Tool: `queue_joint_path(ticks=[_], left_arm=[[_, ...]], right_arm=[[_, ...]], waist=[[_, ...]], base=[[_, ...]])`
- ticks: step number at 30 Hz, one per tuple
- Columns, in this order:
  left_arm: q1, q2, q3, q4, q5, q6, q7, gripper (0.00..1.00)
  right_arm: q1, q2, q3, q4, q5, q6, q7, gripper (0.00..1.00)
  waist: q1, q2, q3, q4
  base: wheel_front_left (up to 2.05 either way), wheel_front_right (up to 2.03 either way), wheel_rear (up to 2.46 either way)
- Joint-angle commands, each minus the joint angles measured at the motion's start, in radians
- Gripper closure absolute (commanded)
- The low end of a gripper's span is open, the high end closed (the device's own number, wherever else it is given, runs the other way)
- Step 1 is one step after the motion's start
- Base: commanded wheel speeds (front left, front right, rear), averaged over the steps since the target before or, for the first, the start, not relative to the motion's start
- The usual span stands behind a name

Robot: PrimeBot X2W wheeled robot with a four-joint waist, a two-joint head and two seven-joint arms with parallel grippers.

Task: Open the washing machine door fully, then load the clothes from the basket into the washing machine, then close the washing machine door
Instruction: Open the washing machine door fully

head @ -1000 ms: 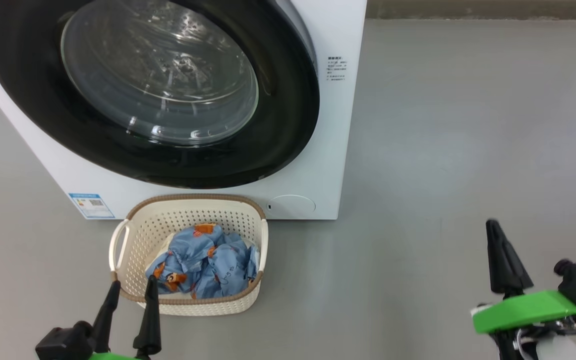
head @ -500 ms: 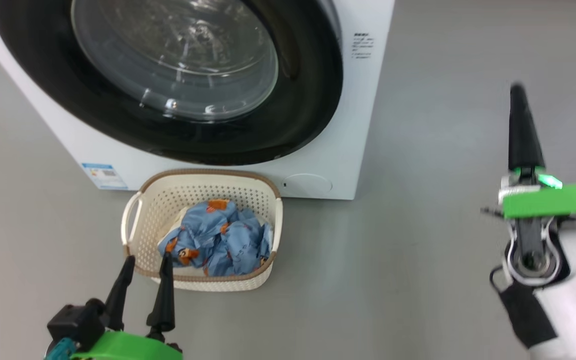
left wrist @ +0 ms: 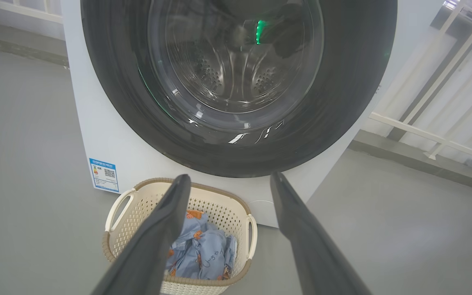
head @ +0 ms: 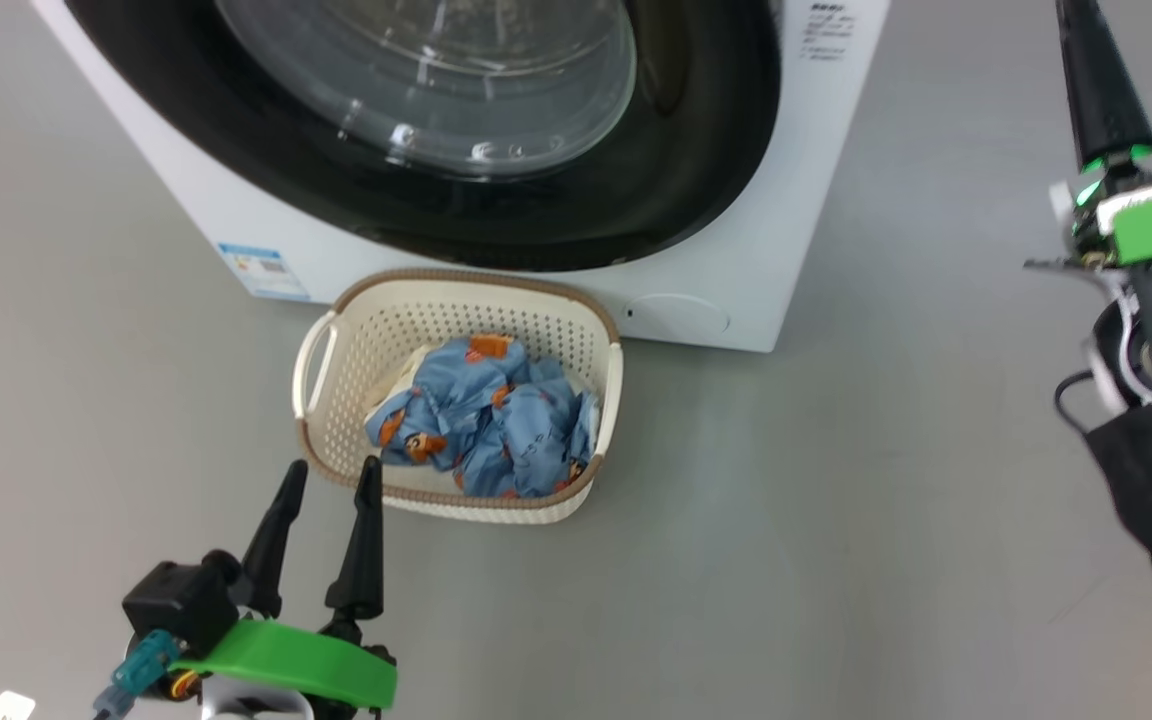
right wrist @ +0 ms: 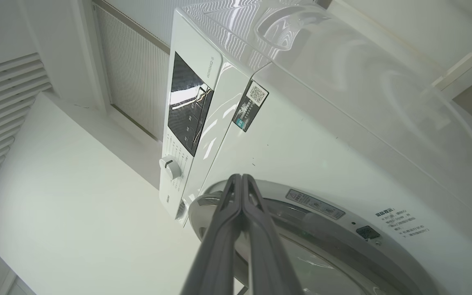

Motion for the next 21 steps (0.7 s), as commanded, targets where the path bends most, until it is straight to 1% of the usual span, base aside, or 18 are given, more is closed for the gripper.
queue_joint_path(ticks=[1,6,12,14,15,21], left_arm=[[-0.037,0.009,0.027,-0.028,-0.007,-0.003,-0.010,0.00],[-0.057,0.008,0.011,-0.029,-0.016,-0.003,-0.010,0.00],[-0.081,0.007,-0.007,-0.031,-0.024,-0.003,-0.010,0.00],[-0.089,0.007,-0.012,-0.032,-0.025,-0.003,-0.010,0.00],[-0.098,0.007,-0.016,-0.034,-0.028,-0.003,-0.010,0.00],[-0.124,0.007,-0.038,-0.041,-0.043,-0.003,-0.010,0.00]], right_arm=[[-0.028,-0.011,0.016,-0.014,0.018,0.002,0.019,1.00],[-0.100,-0.039,0.021,0.034,0.078,0.002,0.117,1.00],[-0.178,-0.054,0.008,0.095,0.141,0.002,0.276,1.00],[-0.209,-0.058,0.003,0.120,0.141,0.002,0.314,1.00],[-0.239,-0.059,0.000,0.149,0.141,0.002,0.350,1.00],[-0.315,-0.063,-0.005,0.228,0.128,0.002,0.430,1.00]], waist=[[0.0000,0.0000,0.029,0.026],[0.0000,0.0000,0.068,0.051],[0.0000,0.0000,0.116,0.069],[0.0000,0.0000,0.133,0.073],[0.0000,0.0000,0.148,0.077],[0.0000,0.0000,0.185,0.094]], base=[[0.00,0.00,0.00],[0.00,0.00,0.00],[0.00,0.00,0.00],[0.00,0.00,0.00],[0.00,0.00,0.00],[0.00,0.00,0.00]])
